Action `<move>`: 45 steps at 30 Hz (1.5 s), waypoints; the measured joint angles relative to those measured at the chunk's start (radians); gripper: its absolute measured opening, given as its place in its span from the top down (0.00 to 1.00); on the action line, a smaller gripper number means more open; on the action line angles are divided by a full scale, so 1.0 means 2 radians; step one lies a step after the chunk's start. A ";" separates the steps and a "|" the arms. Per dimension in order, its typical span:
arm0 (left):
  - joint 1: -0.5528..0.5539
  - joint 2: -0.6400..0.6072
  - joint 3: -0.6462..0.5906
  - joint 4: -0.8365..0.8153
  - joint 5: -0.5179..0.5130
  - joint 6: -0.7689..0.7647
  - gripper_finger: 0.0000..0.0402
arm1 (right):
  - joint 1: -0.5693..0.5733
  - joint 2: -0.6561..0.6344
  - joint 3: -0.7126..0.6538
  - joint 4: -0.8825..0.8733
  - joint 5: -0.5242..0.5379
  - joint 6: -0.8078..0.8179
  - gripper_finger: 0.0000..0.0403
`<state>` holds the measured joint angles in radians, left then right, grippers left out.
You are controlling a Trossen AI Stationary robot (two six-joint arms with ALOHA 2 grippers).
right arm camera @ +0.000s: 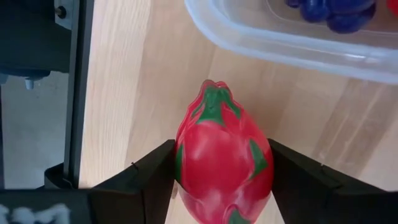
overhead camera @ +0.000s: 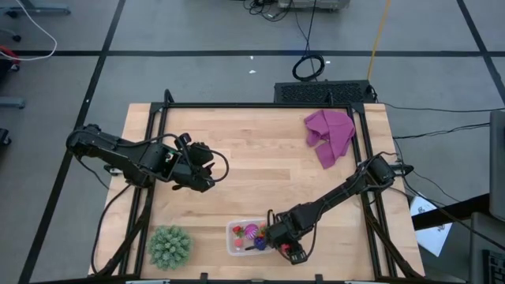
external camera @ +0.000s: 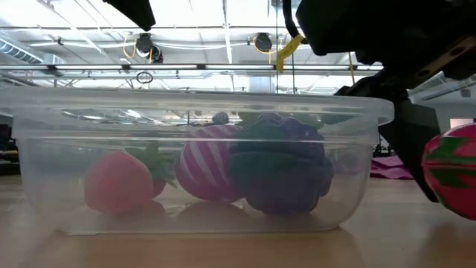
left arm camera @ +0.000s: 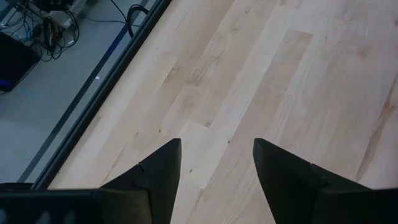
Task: Pick and placing Produce into tupperware
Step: Put the dragon fruit into the transparent bin
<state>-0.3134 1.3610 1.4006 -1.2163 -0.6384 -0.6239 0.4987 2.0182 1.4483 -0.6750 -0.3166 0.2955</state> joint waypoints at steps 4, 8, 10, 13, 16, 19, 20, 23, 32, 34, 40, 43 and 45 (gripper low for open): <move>0.000 0.000 0.000 0.000 0.000 0.000 0.48 | 0.000 -0.007 0.000 -0.006 -0.001 0.004 0.46; 0.000 0.000 0.000 -0.001 0.000 0.000 0.48 | 0.000 -0.025 0.000 -0.009 -0.001 0.008 0.45; 0.000 0.000 0.000 -0.001 0.000 -0.001 0.48 | 0.000 -0.039 0.000 -0.009 -0.001 0.016 0.45; 0.000 0.000 0.000 -0.001 0.000 -0.001 0.48 | 0.000 -0.062 0.000 -0.003 0.000 0.027 0.45; 0.000 0.000 0.000 -0.001 0.000 -0.004 0.48 | 0.000 -0.086 0.000 0.019 0.000 0.036 0.45; 0.000 0.000 0.000 0.000 0.000 -0.005 0.48 | -0.001 -0.107 0.000 0.063 0.001 0.041 0.45; 0.000 0.000 0.000 0.000 0.000 -0.005 0.48 | -0.001 -0.113 0.000 0.083 0.003 0.041 0.45; 0.000 0.000 0.000 0.000 0.000 -0.005 0.48 | -0.003 -0.121 0.001 0.148 0.016 0.033 0.45; 0.000 0.000 0.000 0.000 0.000 -0.005 0.48 | -0.031 -0.086 0.001 0.304 0.022 0.018 0.44; 0.000 0.000 0.000 0.000 0.000 -0.004 0.48 | -0.036 -0.070 0.001 0.334 0.022 0.017 0.44; 0.000 0.000 0.000 0.000 0.000 -0.001 0.48 | -0.044 -0.044 0.001 0.369 0.028 0.002 0.44; 0.000 0.000 0.000 0.002 0.000 -0.001 0.48 | -0.047 -0.030 0.001 0.375 0.033 -0.007 0.44; 0.000 0.000 0.000 0.003 0.001 -0.001 0.48 | -0.049 -0.019 0.001 0.380 0.036 -0.011 0.44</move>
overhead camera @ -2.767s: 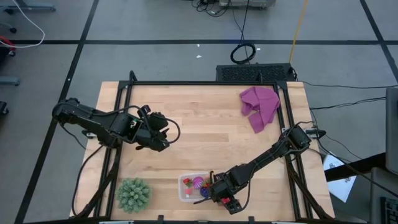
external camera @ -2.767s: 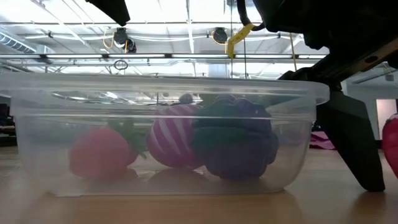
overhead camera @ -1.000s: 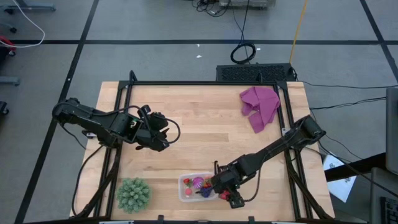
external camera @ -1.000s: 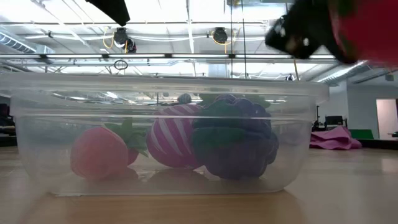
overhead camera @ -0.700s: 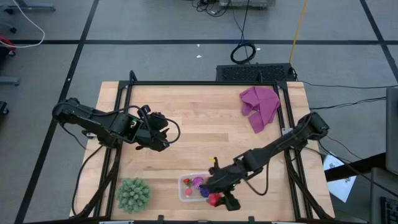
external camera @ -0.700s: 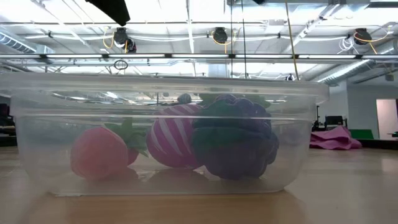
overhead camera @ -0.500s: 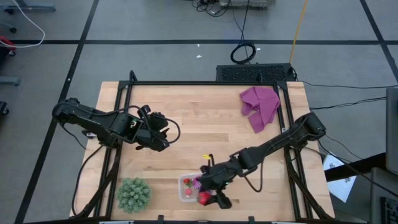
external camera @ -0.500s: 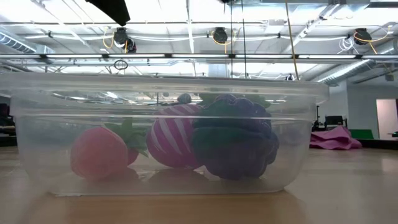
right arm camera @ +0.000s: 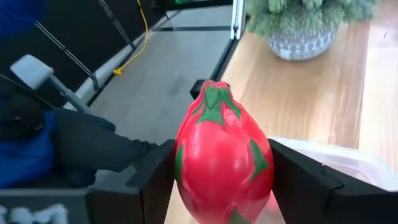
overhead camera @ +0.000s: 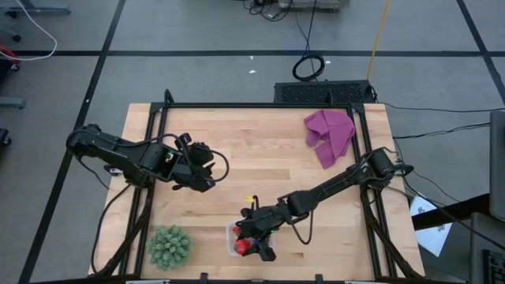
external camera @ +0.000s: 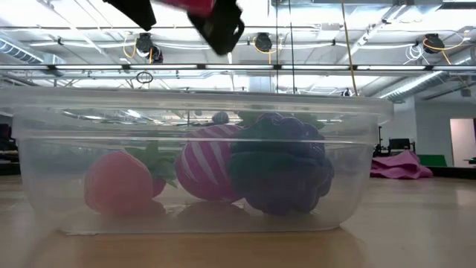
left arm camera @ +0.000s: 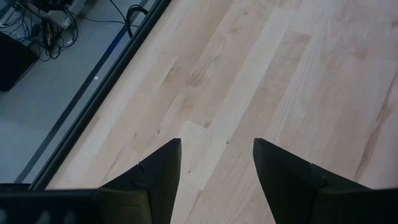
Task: Pick and placing Produce into tupperware
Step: Put the dragon fruit into the transparent bin
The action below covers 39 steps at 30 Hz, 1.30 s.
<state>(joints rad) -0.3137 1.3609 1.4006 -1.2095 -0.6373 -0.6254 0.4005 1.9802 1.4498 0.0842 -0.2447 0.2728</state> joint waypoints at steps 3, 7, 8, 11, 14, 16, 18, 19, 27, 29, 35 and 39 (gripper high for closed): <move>0.000 0.000 0.000 0.002 0.000 0.000 0.48 | -0.002 0.011 0.000 0.000 0.001 -0.010 0.44; 0.000 0.000 0.000 0.002 0.000 -0.001 0.48 | -0.005 0.016 0.000 -0.011 0.004 -0.019 0.44; 0.000 0.000 0.000 0.002 0.000 0.000 0.48 | -0.006 0.016 0.000 -0.014 0.005 -0.024 0.44; 0.000 0.000 0.000 0.002 0.000 -0.001 0.48 | -0.007 0.015 0.000 -0.032 0.020 -0.032 0.44; 0.000 0.000 0.000 0.002 0.000 -0.001 0.48 | -0.007 0.016 -0.001 -0.037 0.021 -0.034 0.44; 0.000 0.000 0.000 0.004 0.000 0.000 0.48 | -0.007 0.016 -0.001 -0.039 0.021 -0.035 0.44; 0.000 0.000 0.000 0.004 0.000 0.000 0.48 | -0.007 0.023 -0.001 -0.039 0.021 -0.037 0.44; 0.000 0.000 0.000 0.004 0.000 0.000 0.48 | -0.007 0.024 -0.001 -0.045 0.021 -0.038 0.44; 0.000 0.000 0.000 0.005 0.000 0.001 0.48 | -0.007 0.039 -0.001 -0.054 0.021 -0.041 0.44; 0.000 0.000 0.000 0.005 0.000 0.004 0.48 | -0.007 0.037 -0.001 -0.056 0.021 -0.044 0.44; 0.000 0.000 0.000 0.009 0.000 0.009 0.48 | -0.006 0.038 -0.001 -0.066 0.020 -0.067 0.44; 0.000 0.000 0.000 0.014 0.000 0.012 0.48 | -0.006 0.038 -0.001 -0.070 0.020 -0.068 0.44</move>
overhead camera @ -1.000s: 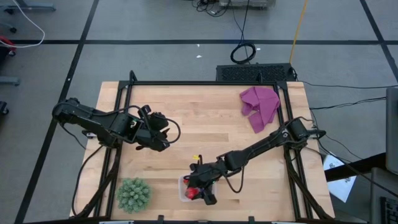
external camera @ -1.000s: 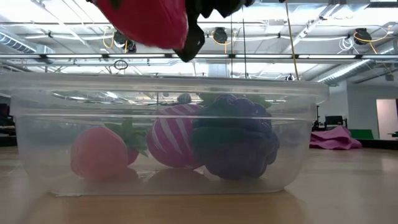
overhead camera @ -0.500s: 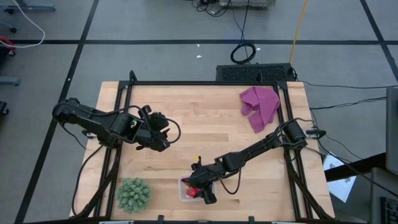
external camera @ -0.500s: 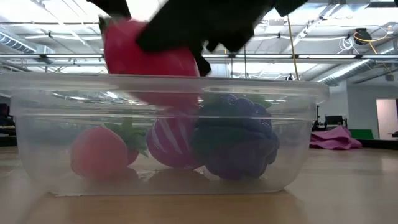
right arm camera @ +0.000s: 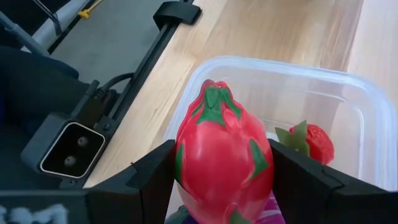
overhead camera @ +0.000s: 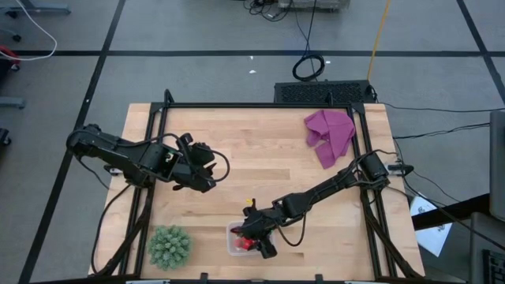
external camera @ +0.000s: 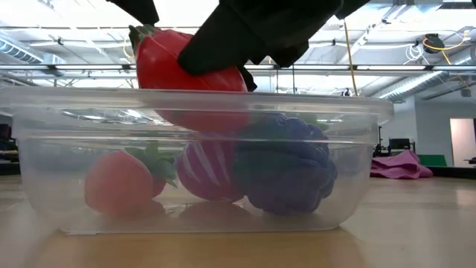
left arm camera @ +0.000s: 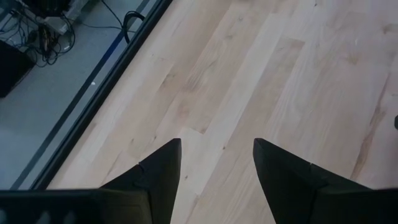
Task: Pick and placing Produce into tupperware
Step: Put the dragon fruit into the transparent bin
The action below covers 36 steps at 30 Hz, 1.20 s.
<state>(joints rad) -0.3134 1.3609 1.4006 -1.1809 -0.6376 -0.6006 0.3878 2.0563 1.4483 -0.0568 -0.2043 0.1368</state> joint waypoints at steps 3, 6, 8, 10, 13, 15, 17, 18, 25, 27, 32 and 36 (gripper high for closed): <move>0.000 0.000 0.000 0.006 0.000 0.008 0.48 | 0.000 0.000 0.000 -0.001 0.000 0.000 0.44; 0.000 0.000 0.000 0.008 0.000 0.010 0.48 | 0.000 0.000 0.000 -0.005 -0.001 0.000 0.44; 0.000 0.000 0.000 0.008 0.000 0.010 0.48 | 0.000 0.000 0.000 -0.005 -0.002 -0.003 0.44; 0.000 0.000 0.000 0.008 0.000 0.010 0.48 | 0.000 0.000 0.000 -0.005 -0.003 -0.009 0.44; 0.000 0.000 0.000 0.008 0.000 0.010 0.48 | 0.000 0.000 0.000 -0.005 -0.004 -0.011 0.44; 0.000 0.000 0.000 0.008 0.000 0.010 0.48 | 0.000 0.000 0.000 -0.007 -0.005 -0.011 0.44; 0.000 0.000 0.000 0.008 0.000 0.010 0.48 | 0.000 0.000 0.000 -0.008 -0.005 -0.011 0.44; 0.000 0.000 0.000 0.008 0.000 0.010 0.48 | 0.000 0.000 0.000 -0.008 -0.007 -0.011 0.44; 0.000 0.000 0.000 0.008 0.000 0.010 0.48 | 0.000 0.000 0.000 -0.008 -0.018 -0.011 0.44; 0.000 0.000 0.000 0.009 0.000 0.010 0.48 | 0.000 0.000 0.000 -0.008 -0.019 -0.011 0.44; 0.000 0.000 0.000 0.009 0.000 0.010 0.48 | -0.001 0.000 0.000 -0.008 -0.019 -0.011 0.43; 0.000 0.000 0.000 0.009 -0.001 0.010 0.48 | -0.006 0.000 0.000 -0.008 -0.019 -0.010 0.36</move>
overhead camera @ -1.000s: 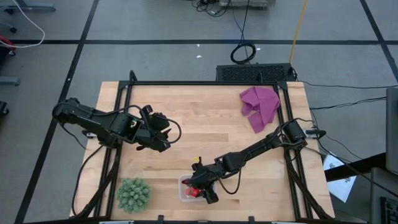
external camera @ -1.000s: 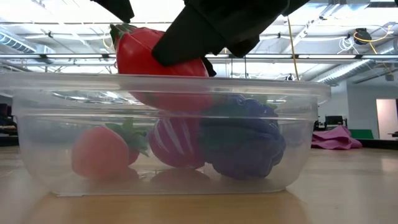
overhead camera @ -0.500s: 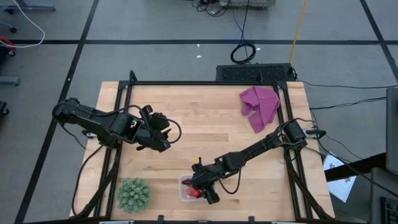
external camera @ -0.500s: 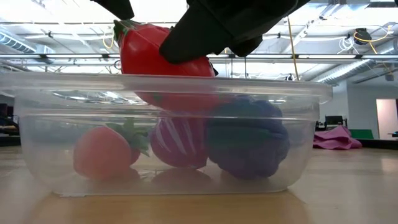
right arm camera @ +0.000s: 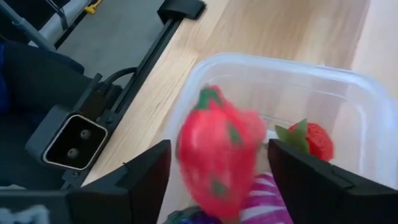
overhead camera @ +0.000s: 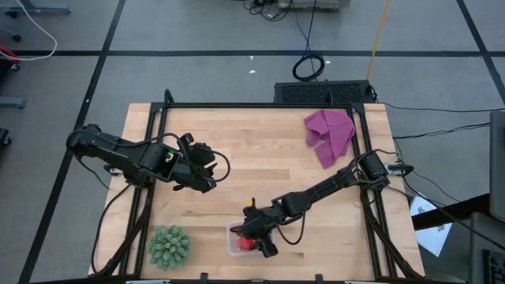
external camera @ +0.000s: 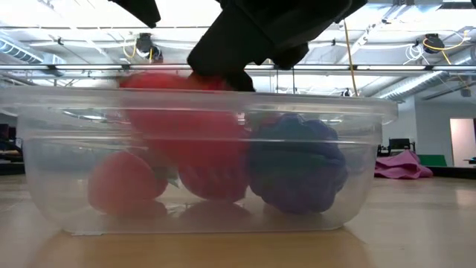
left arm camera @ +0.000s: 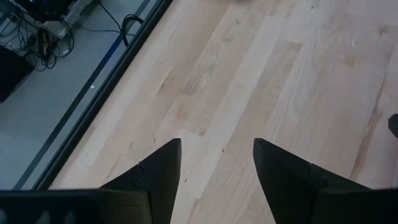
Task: Pick and placing Produce into tupperware
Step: Put the dragon fruit into the transparent bin, then return to Home Position
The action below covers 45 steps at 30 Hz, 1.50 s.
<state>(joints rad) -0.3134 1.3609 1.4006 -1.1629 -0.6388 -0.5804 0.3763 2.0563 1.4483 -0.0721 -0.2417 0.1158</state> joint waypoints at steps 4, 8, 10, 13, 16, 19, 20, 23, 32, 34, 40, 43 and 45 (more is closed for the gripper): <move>0.000 0.000 0.000 0.000 0.000 0.000 0.48 | -0.002 0.000 0.000 0.016 0.001 -0.002 0.30; 0.000 0.000 0.000 0.000 0.000 0.003 0.48 | -0.002 -0.001 0.000 0.033 0.001 -0.014 0.27; 0.000 0.000 0.000 0.000 0.000 0.004 0.48 | -0.002 -0.002 0.000 0.046 0.001 -0.015 0.27; 0.000 0.000 0.000 0.000 0.000 0.003 0.48 | -0.002 -0.002 0.006 0.048 0.001 -0.016 0.27; 0.000 0.000 0.000 0.000 0.000 0.003 0.48 | -0.002 -0.002 0.028 0.021 0.002 -0.028 0.27; 0.000 0.000 0.000 0.000 0.000 0.001 0.48 | -0.001 -0.003 0.066 -0.037 0.004 -0.059 0.27; 0.000 0.000 0.000 0.000 0.000 0.001 0.48 | -0.001 -0.005 0.081 -0.066 0.013 -0.071 0.27; 0.000 0.000 0.000 0.000 0.004 -0.003 0.48 | 0.000 -0.019 0.121 -0.164 0.089 -0.106 0.27; -0.019 -0.013 0.000 0.000 0.032 -0.044 0.48 | -0.003 -0.123 0.145 -0.436 0.251 -0.024 0.27; -0.037 -0.023 0.000 0.000 0.032 -0.055 0.48 | -0.003 -0.154 0.143 -0.477 0.251 0.031 0.27; -0.113 -0.073 0.000 -0.002 0.024 -0.096 0.48 | 0.019 -0.267 0.088 -0.506 0.251 0.138 0.27; -0.168 -0.100 0.000 -0.010 -0.013 -0.121 0.48 | 0.046 -0.332 0.041 -0.499 0.251 0.168 0.27; -0.213 -0.115 0.000 -0.014 -0.047 -0.141 0.48 | 0.074 -0.377 0.002 -0.486 0.251 0.181 0.27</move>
<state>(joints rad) -0.7402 1.1307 1.4006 -1.1913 -0.7323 -0.8616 0.5236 1.3020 1.4531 -1.0443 0.2611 0.4774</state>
